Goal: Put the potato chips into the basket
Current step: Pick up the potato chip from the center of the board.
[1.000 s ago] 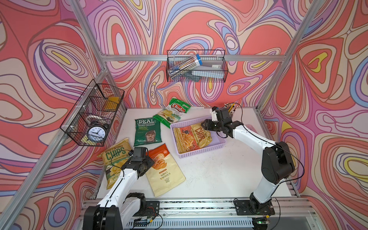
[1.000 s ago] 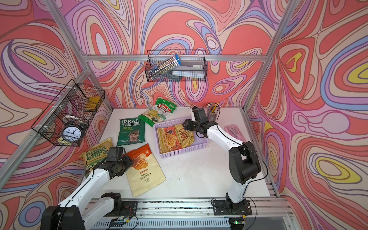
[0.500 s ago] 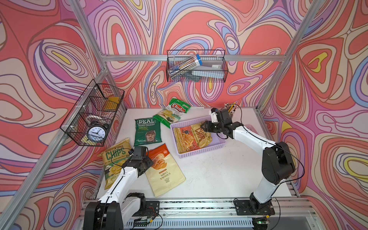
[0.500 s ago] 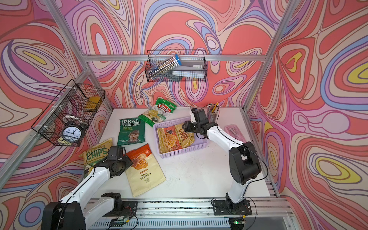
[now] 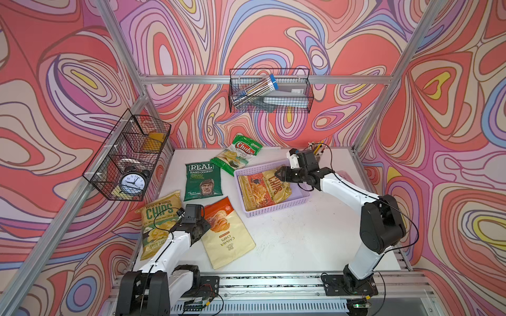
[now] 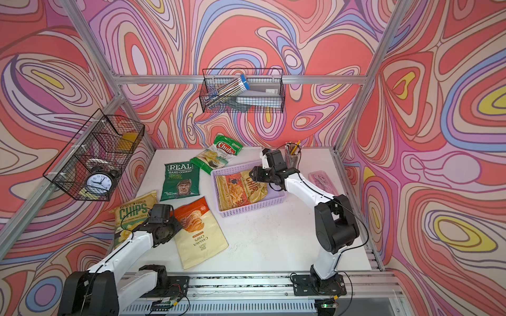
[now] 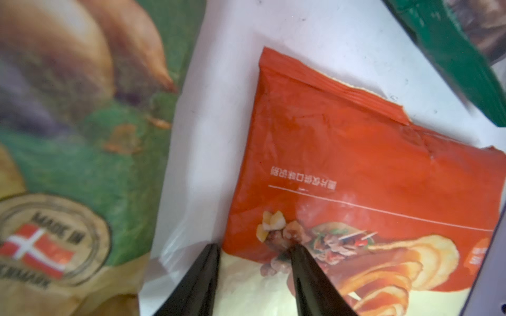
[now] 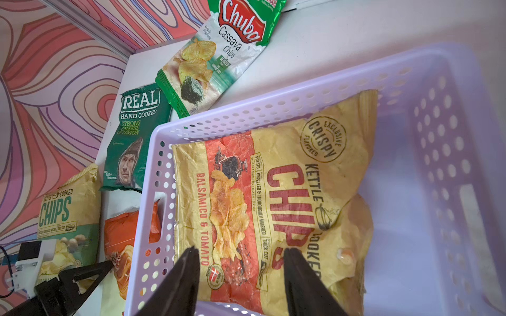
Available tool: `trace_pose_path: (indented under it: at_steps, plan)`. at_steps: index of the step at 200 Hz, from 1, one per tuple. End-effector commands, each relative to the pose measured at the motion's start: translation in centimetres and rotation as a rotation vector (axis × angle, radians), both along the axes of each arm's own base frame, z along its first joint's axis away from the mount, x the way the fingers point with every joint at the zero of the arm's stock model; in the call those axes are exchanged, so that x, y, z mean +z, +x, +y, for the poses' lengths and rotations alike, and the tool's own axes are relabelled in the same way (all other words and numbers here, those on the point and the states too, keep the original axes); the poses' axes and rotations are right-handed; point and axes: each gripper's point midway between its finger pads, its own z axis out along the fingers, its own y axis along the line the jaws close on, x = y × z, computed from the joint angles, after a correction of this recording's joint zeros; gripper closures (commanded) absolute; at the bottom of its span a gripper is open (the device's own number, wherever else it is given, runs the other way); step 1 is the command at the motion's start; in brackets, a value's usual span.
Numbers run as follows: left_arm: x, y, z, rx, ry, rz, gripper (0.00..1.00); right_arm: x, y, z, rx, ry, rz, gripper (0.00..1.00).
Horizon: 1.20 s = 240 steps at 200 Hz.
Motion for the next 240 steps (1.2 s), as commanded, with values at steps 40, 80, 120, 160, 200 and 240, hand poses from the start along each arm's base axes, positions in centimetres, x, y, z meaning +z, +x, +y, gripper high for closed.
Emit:
trace_pose_path:
  at_steps: [40,80,120,160,200,240]
  plan:
    - [0.5,-2.1,0.1,0.045,-0.020,0.010,0.70,-0.4,-0.1,0.1,0.009,0.000,0.001,0.49]
    - [1.8,-1.9,0.3,0.057,-0.019,-0.064,0.97,-0.7,-0.2,0.1,0.009,-0.004,0.006,0.49]
    - [1.8,-1.6,-0.1,0.066,-0.048,-0.091,1.00,-0.4,-0.1,0.2,0.013,0.001,0.003,0.49]
    - [1.0,-2.2,0.4,0.102,-0.037,-0.029,0.19,-0.7,-1.3,2.9,0.114,-0.006,0.017,0.50]
    - [-0.8,-3.5,0.0,0.148,-0.081,0.032,0.23,-1.4,-2.3,3.6,0.121,-0.012,0.027,0.51]
    - [-3.0,-3.5,-2.2,0.147,-0.224,0.009,0.55,-2.2,-2.5,3.4,0.115,-0.019,0.044,0.51]
